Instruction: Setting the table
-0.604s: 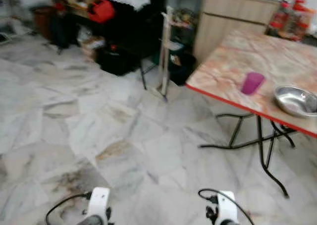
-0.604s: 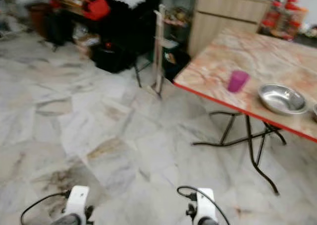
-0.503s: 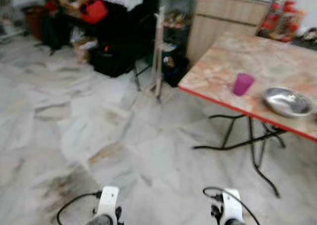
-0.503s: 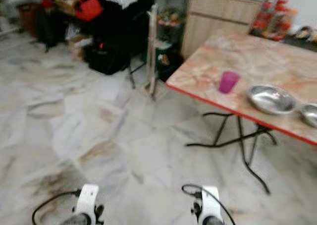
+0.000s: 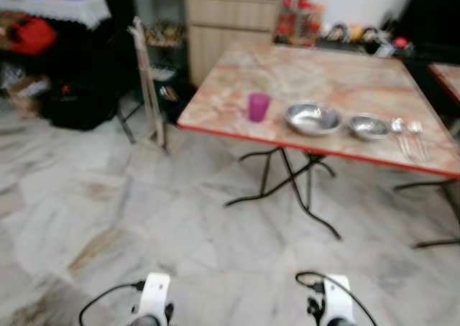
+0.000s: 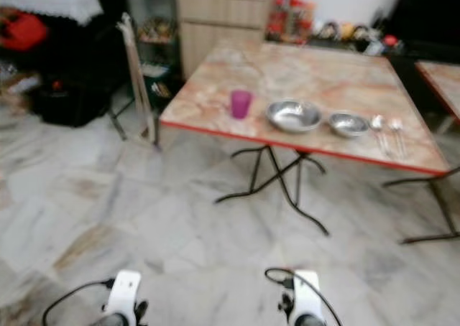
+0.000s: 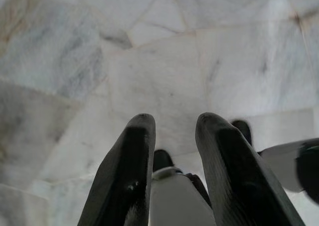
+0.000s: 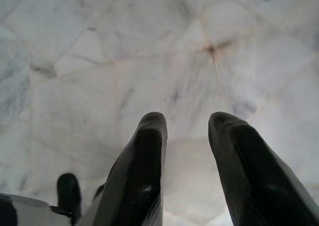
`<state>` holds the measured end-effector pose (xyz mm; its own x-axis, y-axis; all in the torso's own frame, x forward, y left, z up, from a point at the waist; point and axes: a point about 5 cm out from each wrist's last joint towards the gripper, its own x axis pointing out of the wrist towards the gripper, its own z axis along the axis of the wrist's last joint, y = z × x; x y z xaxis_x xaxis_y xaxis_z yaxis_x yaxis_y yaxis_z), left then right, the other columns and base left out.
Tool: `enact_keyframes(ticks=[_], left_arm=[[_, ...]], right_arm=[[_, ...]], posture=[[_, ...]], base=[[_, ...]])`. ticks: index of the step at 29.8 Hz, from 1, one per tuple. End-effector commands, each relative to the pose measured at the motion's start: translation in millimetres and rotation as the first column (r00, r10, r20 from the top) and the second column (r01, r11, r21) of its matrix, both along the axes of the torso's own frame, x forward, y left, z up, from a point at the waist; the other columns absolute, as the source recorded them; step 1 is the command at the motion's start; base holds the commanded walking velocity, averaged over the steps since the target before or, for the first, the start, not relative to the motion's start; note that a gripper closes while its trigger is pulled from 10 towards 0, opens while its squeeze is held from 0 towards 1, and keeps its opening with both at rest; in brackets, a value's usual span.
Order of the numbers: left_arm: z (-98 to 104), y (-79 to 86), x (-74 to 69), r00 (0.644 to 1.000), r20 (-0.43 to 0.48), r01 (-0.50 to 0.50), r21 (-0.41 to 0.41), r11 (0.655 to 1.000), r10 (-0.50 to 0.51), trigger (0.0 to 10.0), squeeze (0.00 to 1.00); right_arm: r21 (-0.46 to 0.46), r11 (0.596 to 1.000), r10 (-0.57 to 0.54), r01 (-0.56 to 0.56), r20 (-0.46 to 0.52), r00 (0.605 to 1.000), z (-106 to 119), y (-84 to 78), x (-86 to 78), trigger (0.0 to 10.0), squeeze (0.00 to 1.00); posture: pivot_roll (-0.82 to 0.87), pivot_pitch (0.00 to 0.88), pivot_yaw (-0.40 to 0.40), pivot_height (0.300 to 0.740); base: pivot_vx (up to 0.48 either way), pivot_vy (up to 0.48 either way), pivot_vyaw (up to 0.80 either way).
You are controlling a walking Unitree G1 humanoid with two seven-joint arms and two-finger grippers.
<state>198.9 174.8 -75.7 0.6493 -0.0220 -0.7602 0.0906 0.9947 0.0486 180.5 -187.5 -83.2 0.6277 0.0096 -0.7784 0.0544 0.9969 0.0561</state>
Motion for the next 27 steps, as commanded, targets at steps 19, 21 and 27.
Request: enact_keyframes(ticks=[19,21,27], left_arm=[[-1.9,-3.8,-2.4,0.999,-0.019,0.038,0.004,0.999,-0.037,10.0,0.0],[-1.9,-3.3,-2.4,0.999,-0.022,0.036,0.009,0.999,-0.036,10.0,0.0],[-1.7,-2.8,-1.6,0.999,-0.026,0.027,0.014,1.0,-0.027,10.0,0.0]], right_arm=[[0.003,1.0,0.0,0.0,0.006,1.0,-0.7,0.9,-2.0,10.0,0.0],[0.005,1.0,-0.004,0.004,0.008,1.0,-0.5,1.0,-1.6,10.0,0.0],[0.005,1.0,-0.007,0.007,0.013,1.0,0.3,0.9,0.2,10.0,0.0]], posture=[[0.01,0.0,-0.027,0.725],[0.01,0.0,-0.028,0.725],[0.01,0.0,-0.03,0.725]], base=[[0.0,0.0,-0.57],[0.0,0.0,0.0],[0.0,0.0,0.0]])
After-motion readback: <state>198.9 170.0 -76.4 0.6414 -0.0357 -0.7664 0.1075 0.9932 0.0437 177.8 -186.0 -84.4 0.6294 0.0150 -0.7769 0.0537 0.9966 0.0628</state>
